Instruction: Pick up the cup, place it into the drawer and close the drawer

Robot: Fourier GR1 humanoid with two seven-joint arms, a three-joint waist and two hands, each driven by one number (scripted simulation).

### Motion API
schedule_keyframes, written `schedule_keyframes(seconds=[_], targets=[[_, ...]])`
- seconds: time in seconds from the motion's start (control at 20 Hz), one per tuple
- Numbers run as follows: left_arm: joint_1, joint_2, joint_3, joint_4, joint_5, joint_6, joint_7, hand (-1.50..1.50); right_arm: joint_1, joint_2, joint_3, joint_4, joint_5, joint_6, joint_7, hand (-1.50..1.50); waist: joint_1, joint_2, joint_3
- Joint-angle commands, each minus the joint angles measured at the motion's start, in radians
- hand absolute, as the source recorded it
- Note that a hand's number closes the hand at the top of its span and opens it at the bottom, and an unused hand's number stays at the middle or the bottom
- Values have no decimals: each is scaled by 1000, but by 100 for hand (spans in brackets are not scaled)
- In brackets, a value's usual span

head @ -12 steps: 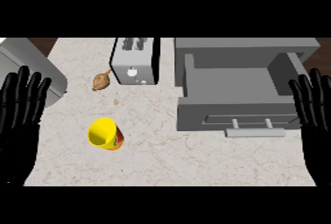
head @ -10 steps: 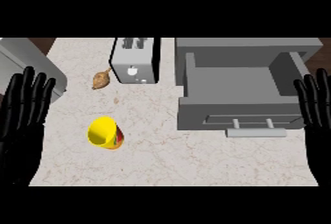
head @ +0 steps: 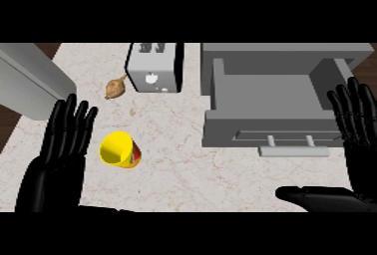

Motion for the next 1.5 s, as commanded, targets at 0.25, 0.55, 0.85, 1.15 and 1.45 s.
schedule_keyframes(seconds=[0.25, 0.55, 0.85, 1.15, 1.45], targets=[[49, -11, -24, 98, 63, 60, -62, -150, -74, -19, -49, 113, -15, 45, -13, -150, 2, 2, 0], [72, 28, 146, 283, 103, -14, -197, -150, -50, -43, -79, 50, -50, 77, -4, -150, -1, 2, 0], [120, 9, 167, 446, 62, -7, -329, -150, -64, -11, -74, 130, -13, 53, -54, -150, 2, 2, 0], [129, 32, 226, 563, 57, -18, -405, -150, -31, -26, -82, 100, -23, 93, -60, -150, 0, 1, 0], [18, 31, 286, 825, 67, -40, -517, -150, -41, -1, -68, 72, -3, 74, -22, -150, -2, 2, 0]])
